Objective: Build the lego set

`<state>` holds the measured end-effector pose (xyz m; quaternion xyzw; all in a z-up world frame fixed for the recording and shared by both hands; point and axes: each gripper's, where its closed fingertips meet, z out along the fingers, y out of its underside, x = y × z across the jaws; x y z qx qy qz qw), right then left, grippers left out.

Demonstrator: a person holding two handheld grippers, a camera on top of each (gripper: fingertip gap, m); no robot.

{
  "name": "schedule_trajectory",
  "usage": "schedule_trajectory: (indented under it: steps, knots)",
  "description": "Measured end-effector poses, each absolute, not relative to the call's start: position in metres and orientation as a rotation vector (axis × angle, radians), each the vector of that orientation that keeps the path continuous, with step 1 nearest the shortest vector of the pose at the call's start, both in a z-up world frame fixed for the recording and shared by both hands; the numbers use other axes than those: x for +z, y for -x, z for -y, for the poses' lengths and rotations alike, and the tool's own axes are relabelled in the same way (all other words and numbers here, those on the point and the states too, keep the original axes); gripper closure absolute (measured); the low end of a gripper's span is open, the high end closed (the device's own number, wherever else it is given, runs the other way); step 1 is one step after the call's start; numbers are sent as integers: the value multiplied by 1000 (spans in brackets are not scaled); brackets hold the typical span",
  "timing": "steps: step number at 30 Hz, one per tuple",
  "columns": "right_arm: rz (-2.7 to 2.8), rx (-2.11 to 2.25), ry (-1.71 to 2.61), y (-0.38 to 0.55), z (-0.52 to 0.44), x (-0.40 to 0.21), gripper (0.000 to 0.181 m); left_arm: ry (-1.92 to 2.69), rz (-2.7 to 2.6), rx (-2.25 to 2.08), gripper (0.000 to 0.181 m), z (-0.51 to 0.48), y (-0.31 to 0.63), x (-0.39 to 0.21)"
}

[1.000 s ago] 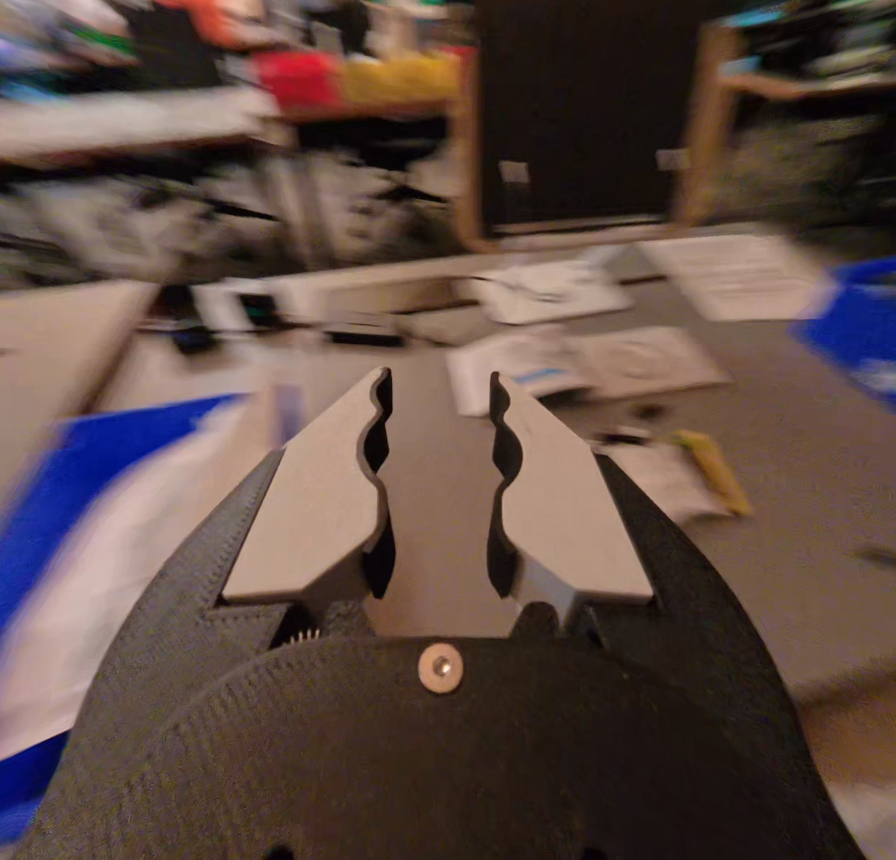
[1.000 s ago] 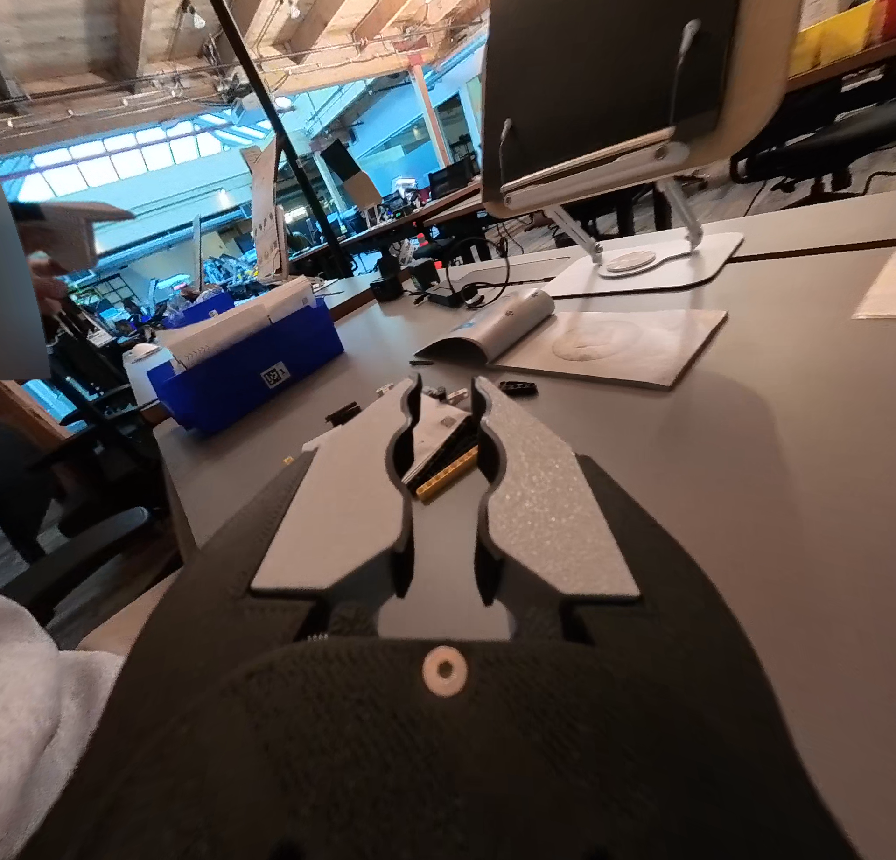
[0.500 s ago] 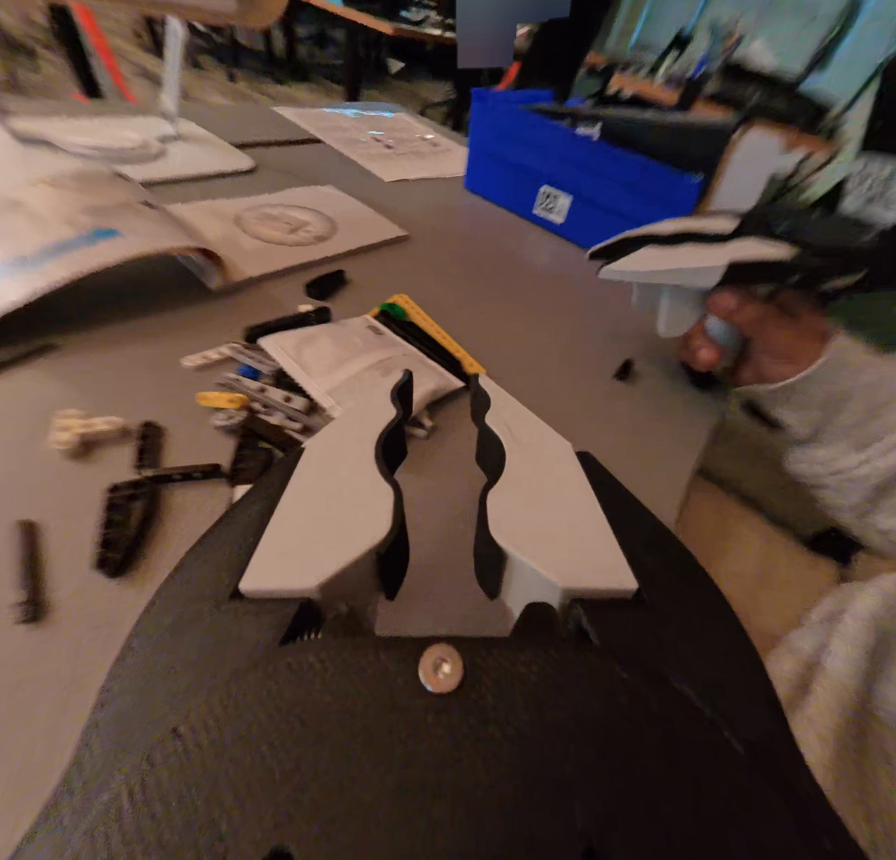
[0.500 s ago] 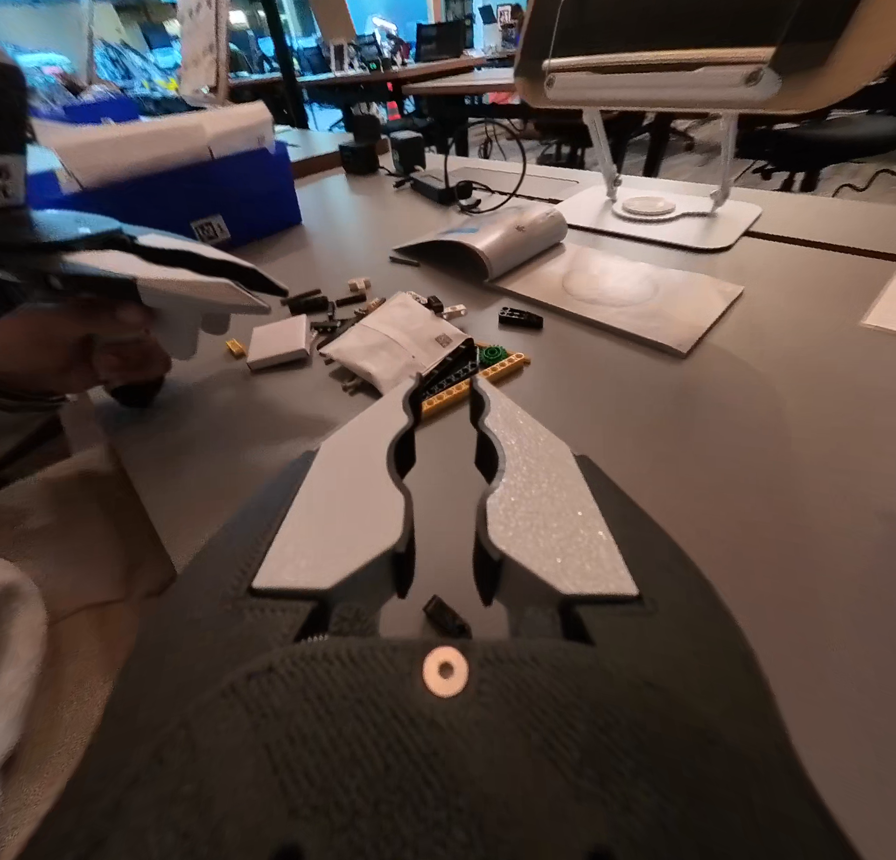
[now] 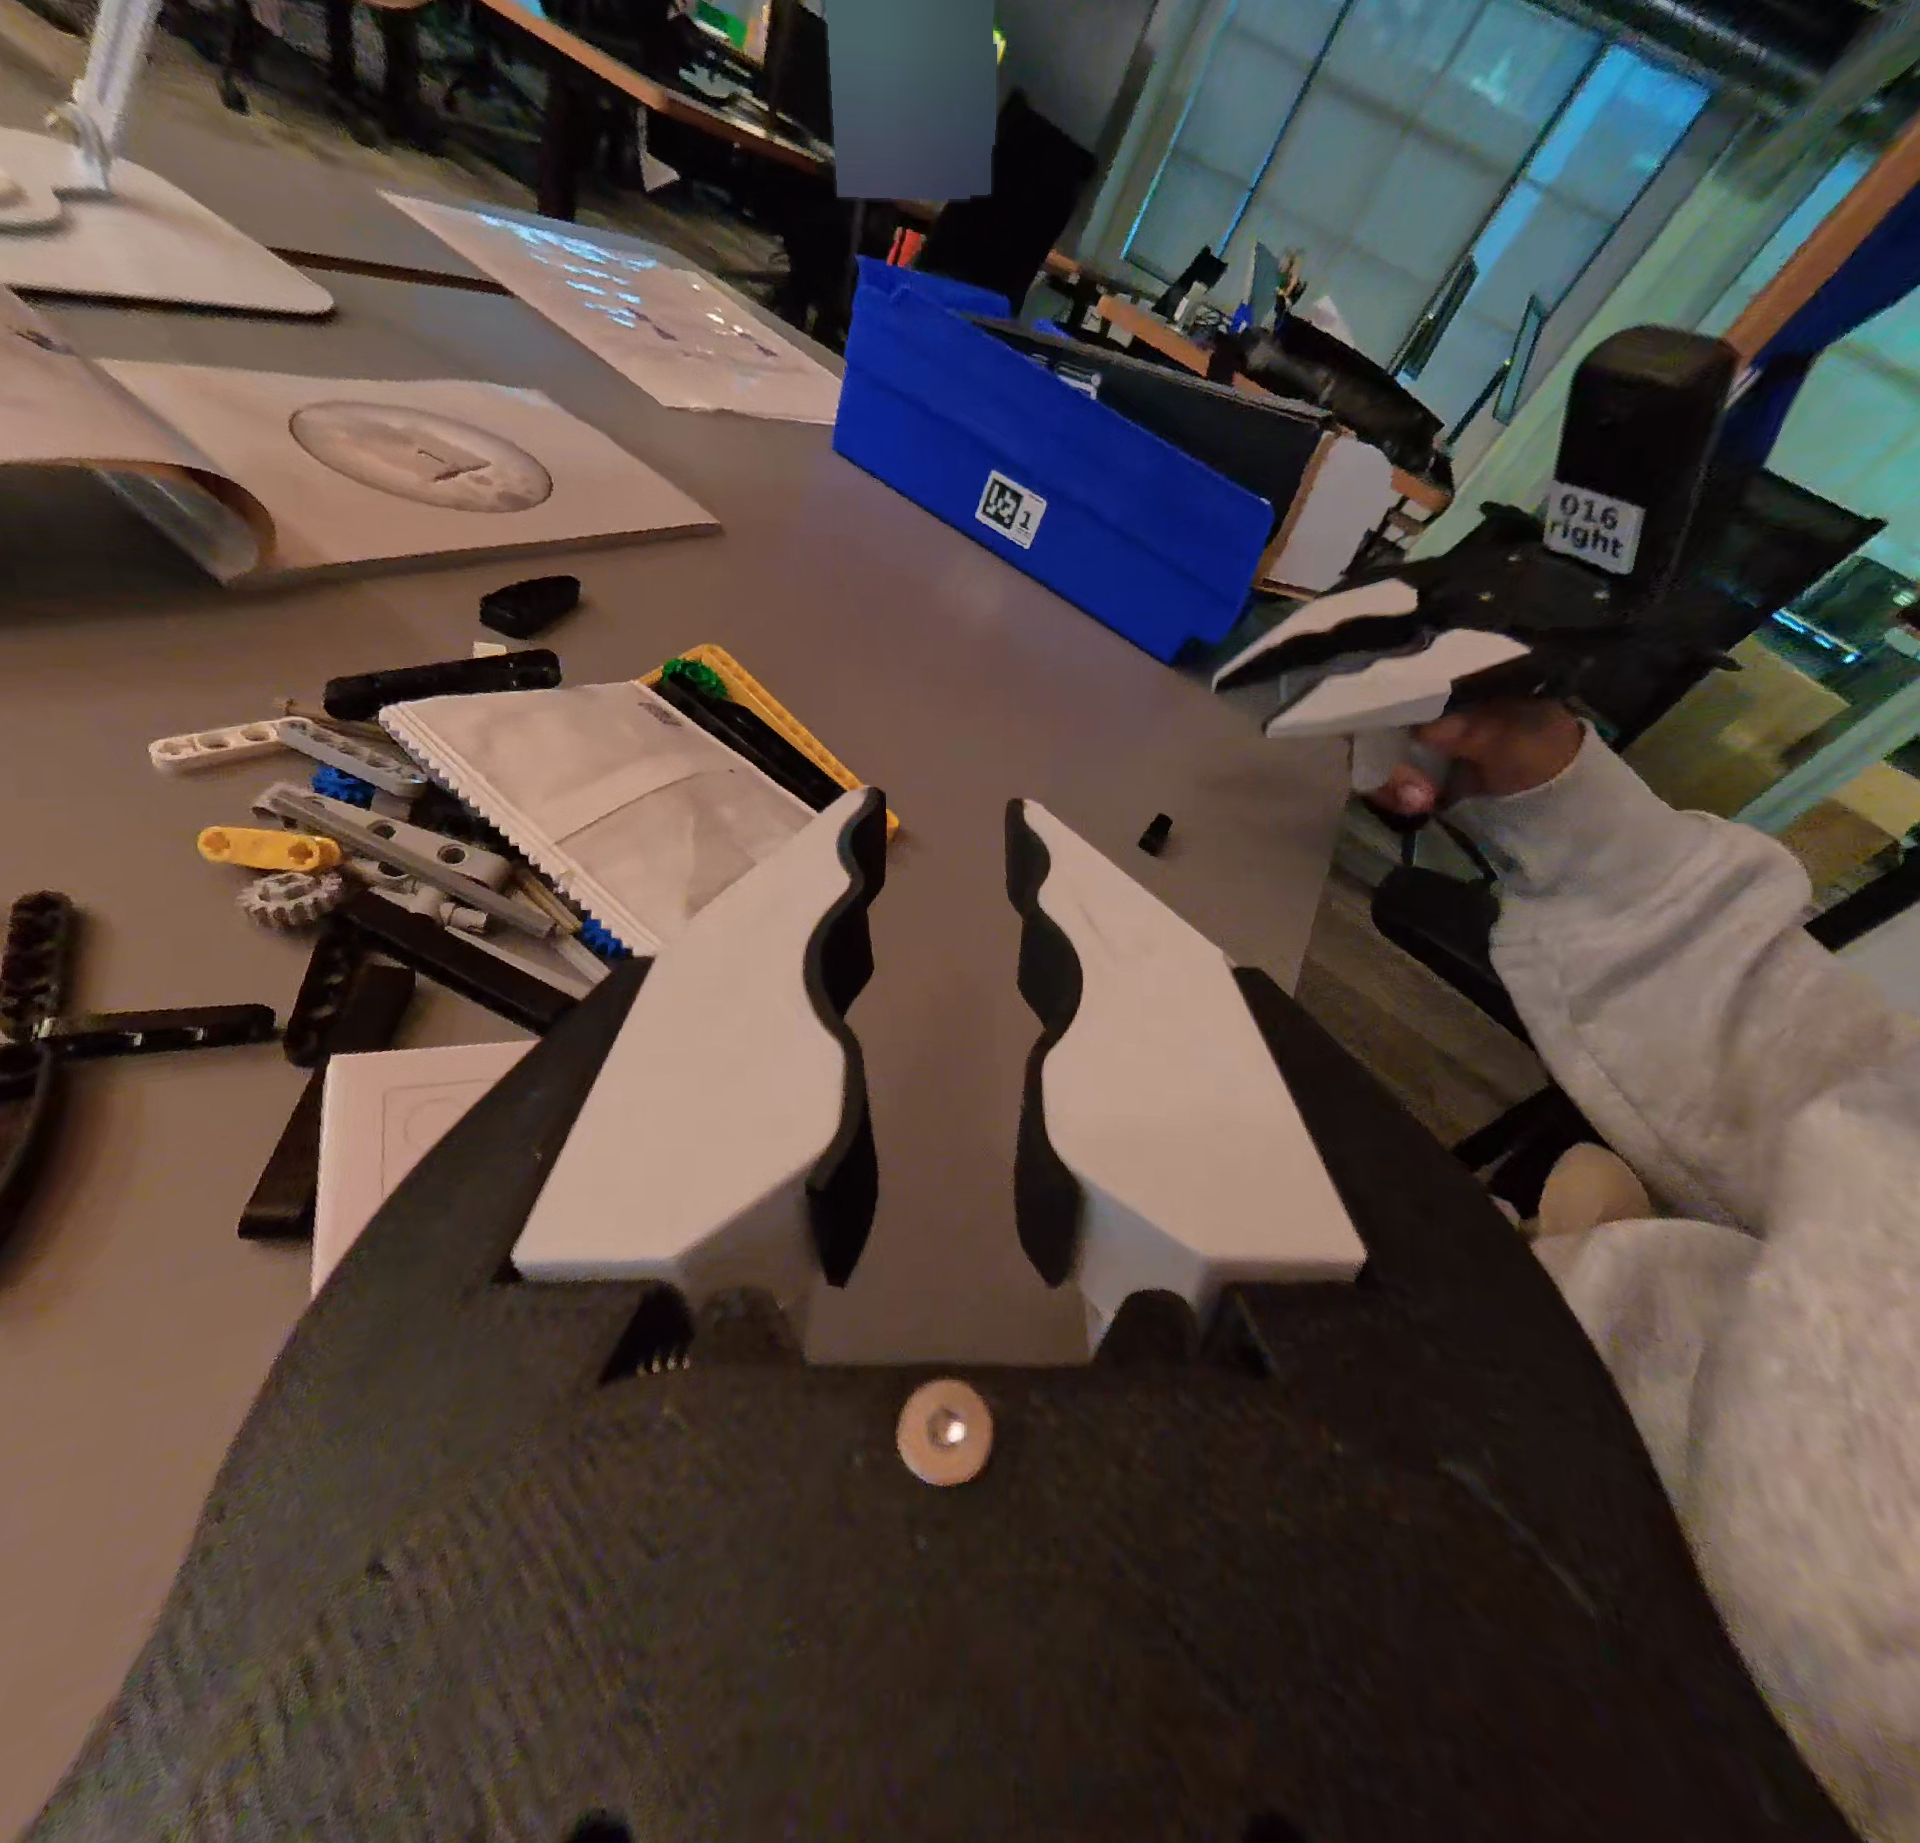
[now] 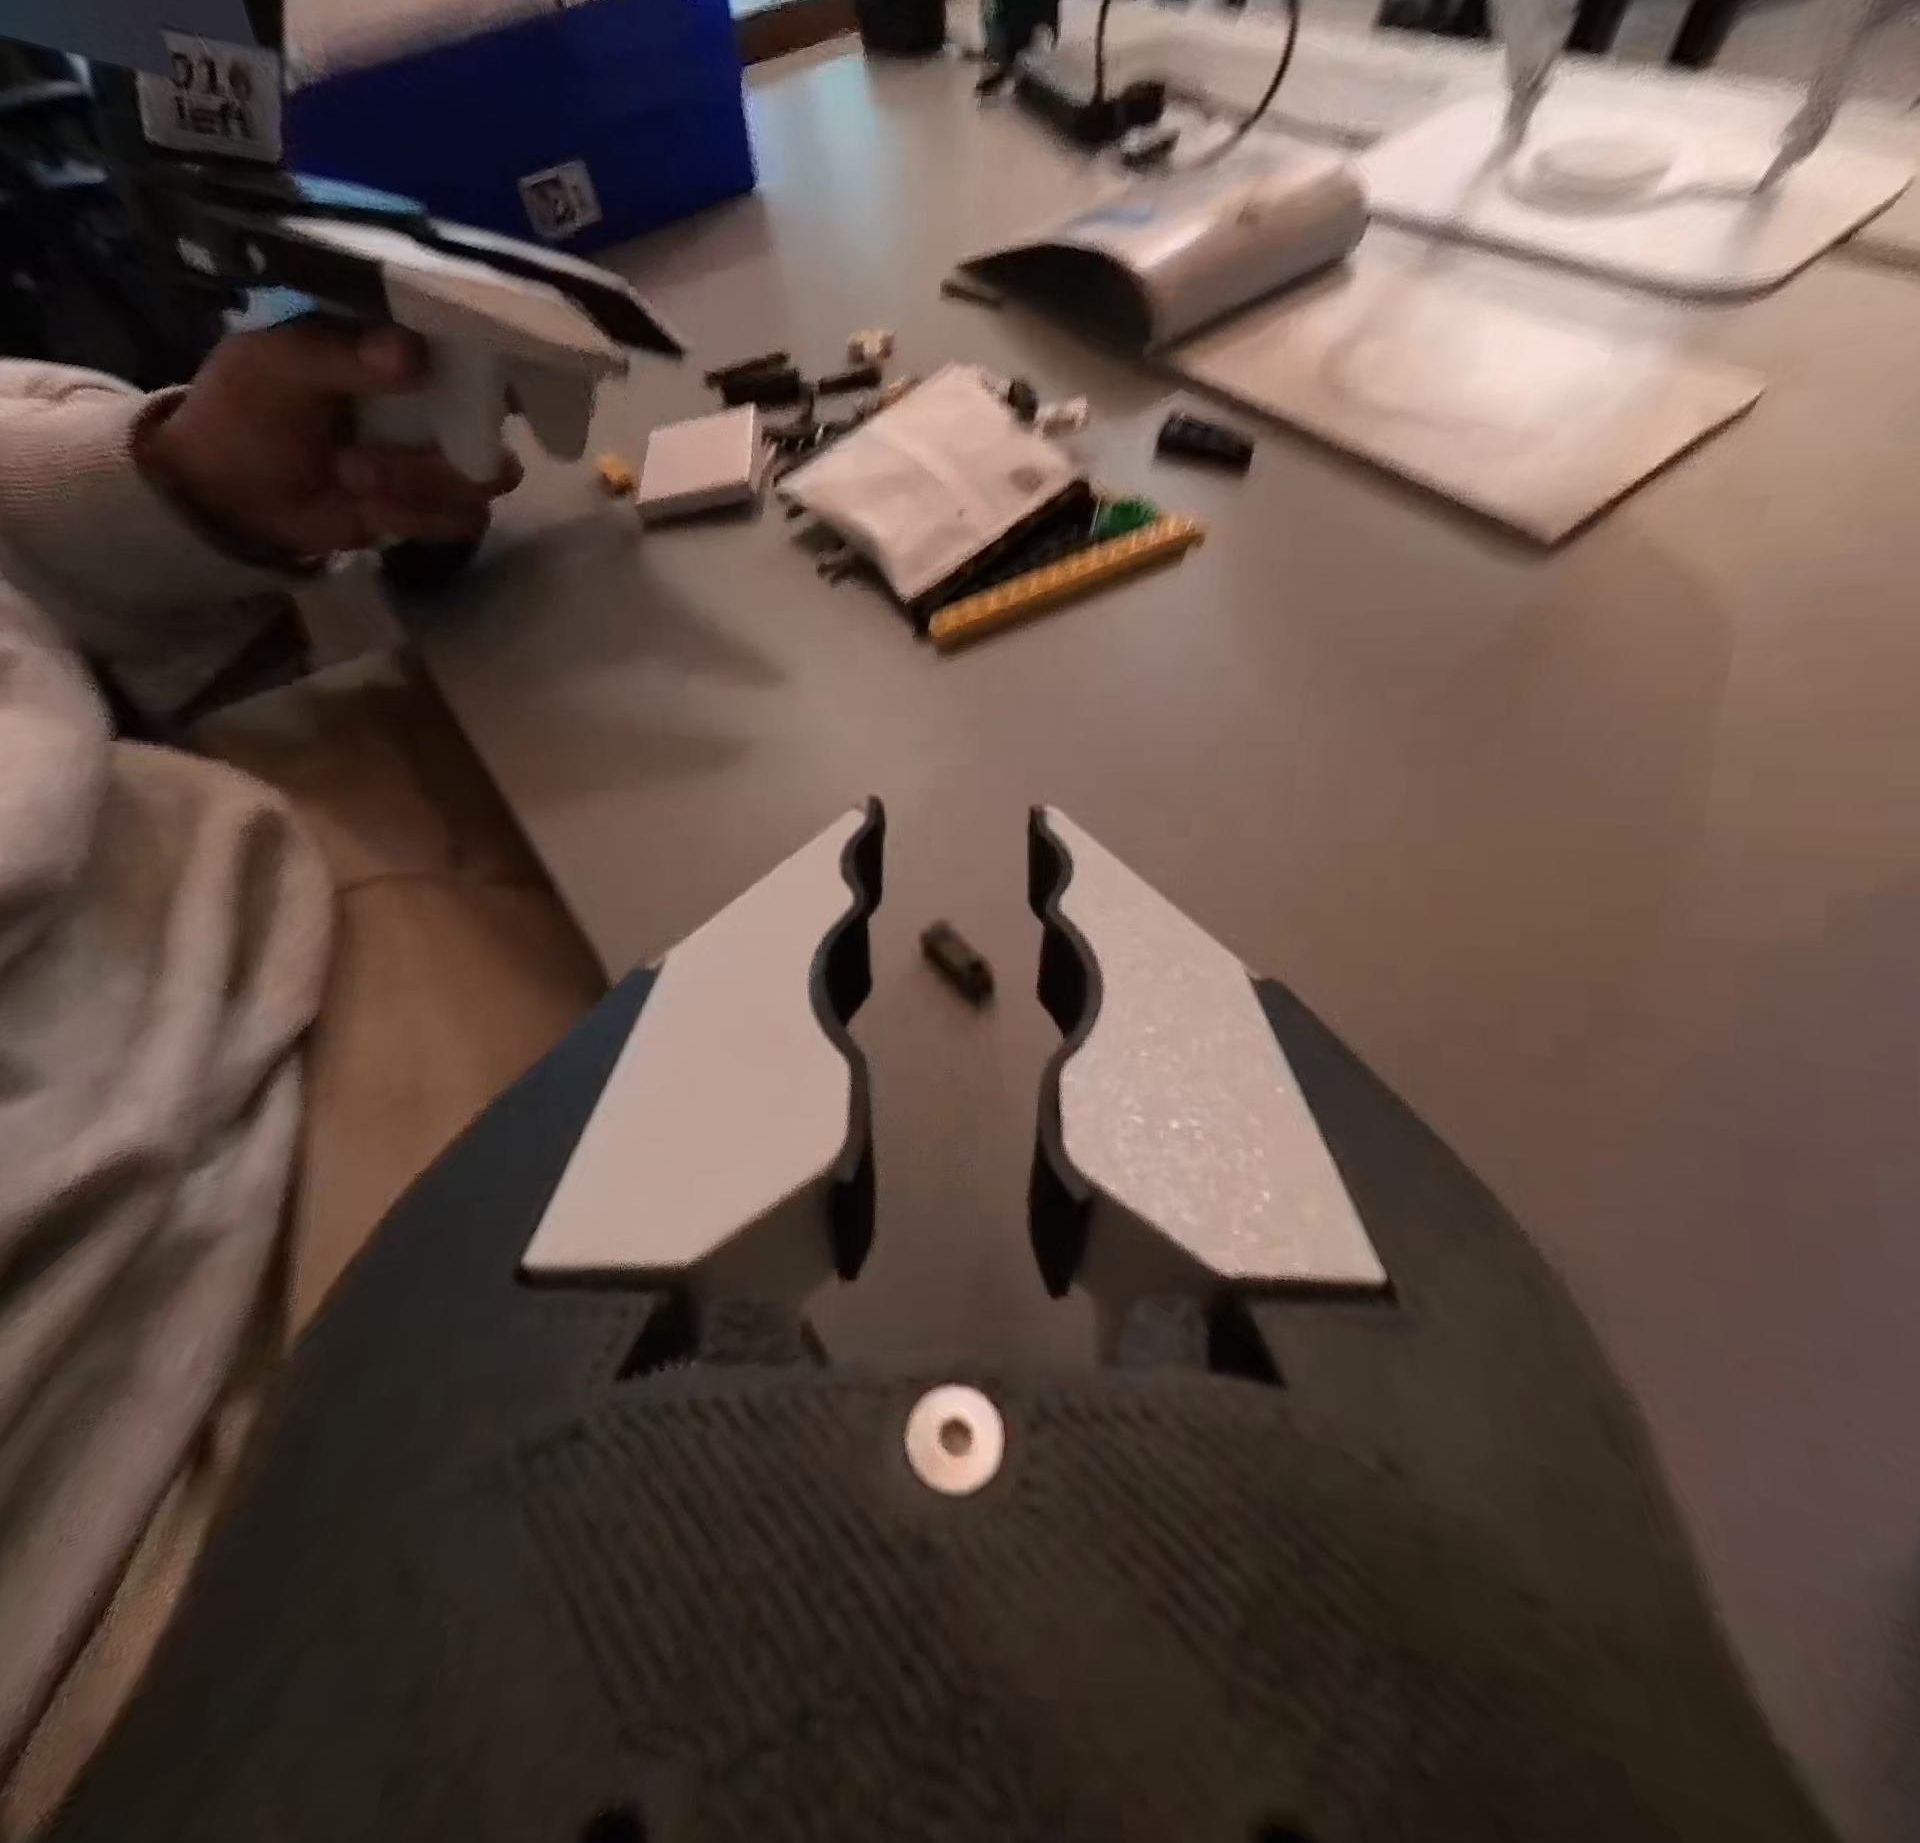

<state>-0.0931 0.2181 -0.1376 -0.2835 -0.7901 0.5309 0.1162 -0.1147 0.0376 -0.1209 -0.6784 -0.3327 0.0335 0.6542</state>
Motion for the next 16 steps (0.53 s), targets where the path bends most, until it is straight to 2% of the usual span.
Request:
schedule_trajectory:
  steps: [7,12,16]
  knots:
    - [2515,1361,838,87,-221,-186,153,1531,821,8,161,-37,121,-128]
    - [2569,1247,754,87,-210,-196,175,1541,836,4,161,-38,123,-130]
    - [2460,1340,725,99,-190,-179,176,1551,863,-28,161,-39,125,-135]
